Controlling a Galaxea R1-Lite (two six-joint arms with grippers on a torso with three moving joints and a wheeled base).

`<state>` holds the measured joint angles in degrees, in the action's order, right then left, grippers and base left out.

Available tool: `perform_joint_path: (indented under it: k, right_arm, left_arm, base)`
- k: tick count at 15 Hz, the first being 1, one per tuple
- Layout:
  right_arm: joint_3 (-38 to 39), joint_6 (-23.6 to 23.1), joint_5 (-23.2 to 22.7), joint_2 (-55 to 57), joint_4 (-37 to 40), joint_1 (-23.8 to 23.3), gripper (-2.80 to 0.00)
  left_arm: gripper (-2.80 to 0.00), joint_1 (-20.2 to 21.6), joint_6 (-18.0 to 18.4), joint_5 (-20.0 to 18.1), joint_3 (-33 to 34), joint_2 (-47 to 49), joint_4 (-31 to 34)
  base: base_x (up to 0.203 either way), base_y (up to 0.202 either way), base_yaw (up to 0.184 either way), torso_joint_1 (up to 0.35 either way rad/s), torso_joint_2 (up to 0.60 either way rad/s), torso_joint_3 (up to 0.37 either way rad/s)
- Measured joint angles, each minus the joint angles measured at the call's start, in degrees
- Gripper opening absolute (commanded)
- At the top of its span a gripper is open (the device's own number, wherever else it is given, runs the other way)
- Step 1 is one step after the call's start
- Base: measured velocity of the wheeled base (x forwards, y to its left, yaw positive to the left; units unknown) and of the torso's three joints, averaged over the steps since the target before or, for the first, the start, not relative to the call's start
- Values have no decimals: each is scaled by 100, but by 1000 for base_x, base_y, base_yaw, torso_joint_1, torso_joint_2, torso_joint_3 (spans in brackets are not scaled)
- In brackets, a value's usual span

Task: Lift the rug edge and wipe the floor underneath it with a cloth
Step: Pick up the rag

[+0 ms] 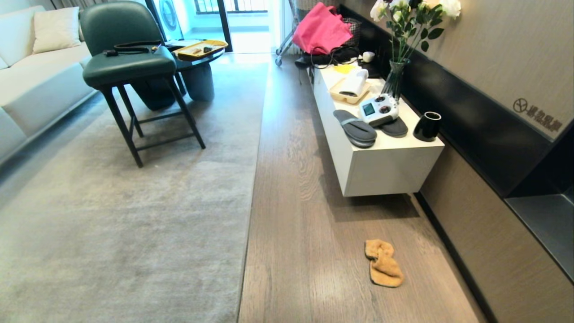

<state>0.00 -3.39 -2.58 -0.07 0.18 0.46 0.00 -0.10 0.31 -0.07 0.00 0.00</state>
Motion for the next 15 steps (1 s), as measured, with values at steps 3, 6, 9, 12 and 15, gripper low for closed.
perform_joint_path:
  k: [3, 6, 9, 12, 15]
  right_arm:
    - [0, 0, 0, 0, 0, 5, -280]
    - [0, 1, -2, 0, 0, 2, -280]
    - [0, -2, 0, 0, 0, 0, -280]
    - [0, 0, -2, 0, -2, 2, -280]
    - [0, 0, -2, 0, 0, 0, -280]
  left_arm:
    - [-280, 0, 2, 0, 0, 0, -2]
    - [-280, 0, 2, 0, -2, 0, -5]
    - [-280, 0, 5, 1, -2, 0, -6]
    - [-280, 0, 2, 1, -2, 0, -7]
    - [-280, 0, -5, 2, 0, 0, -7]
  base:
    - [0, 0, 0, 0, 0, 0]
    - [0, 0, 0, 0, 0, 0]
    - [0, 0, 0, 0, 0, 0]
    - [0, 0, 0, 0, 0, 0]
    - [0, 0, 0, 0, 0, 0]
